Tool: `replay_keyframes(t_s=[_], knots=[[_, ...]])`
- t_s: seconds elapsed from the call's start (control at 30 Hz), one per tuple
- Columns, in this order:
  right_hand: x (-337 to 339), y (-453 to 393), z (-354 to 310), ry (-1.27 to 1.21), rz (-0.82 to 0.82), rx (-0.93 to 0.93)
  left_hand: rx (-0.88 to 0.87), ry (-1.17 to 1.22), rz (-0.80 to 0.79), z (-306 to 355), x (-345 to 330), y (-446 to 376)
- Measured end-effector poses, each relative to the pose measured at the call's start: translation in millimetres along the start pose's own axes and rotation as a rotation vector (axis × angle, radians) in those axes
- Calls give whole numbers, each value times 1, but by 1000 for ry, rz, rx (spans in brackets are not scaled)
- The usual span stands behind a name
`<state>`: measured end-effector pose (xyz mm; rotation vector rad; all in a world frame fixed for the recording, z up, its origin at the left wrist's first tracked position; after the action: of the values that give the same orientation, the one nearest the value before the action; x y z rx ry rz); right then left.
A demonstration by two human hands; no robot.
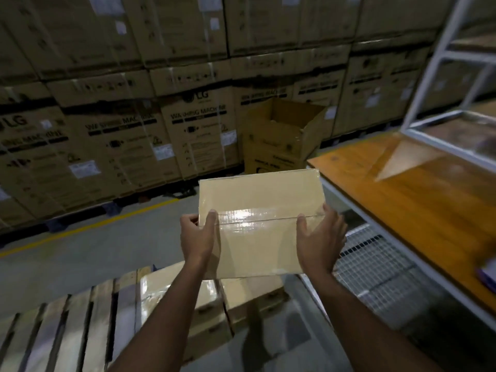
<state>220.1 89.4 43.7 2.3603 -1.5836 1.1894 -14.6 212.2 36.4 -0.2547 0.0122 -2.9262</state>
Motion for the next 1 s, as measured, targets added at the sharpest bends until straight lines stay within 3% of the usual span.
replay_keyframes(t_s=[0.43, 1.0], knots=[[232, 82, 57, 137, 338, -140, -316, -137, -282, 94, -7, 147], [471, 220, 211, 274, 654, -425, -458, -161, -643, 124, -49, 424]])
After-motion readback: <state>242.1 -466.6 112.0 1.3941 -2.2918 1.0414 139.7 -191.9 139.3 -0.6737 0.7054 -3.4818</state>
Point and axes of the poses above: each hand's wrist, its own y-axis away from the middle knuckle, its own x-axis out of the back of the hand, z = x × y, the point moved 3 cm from there along -y, towards the middle knuckle, and after that the axes turned 7 degrees about y, right-handed, at the moved point
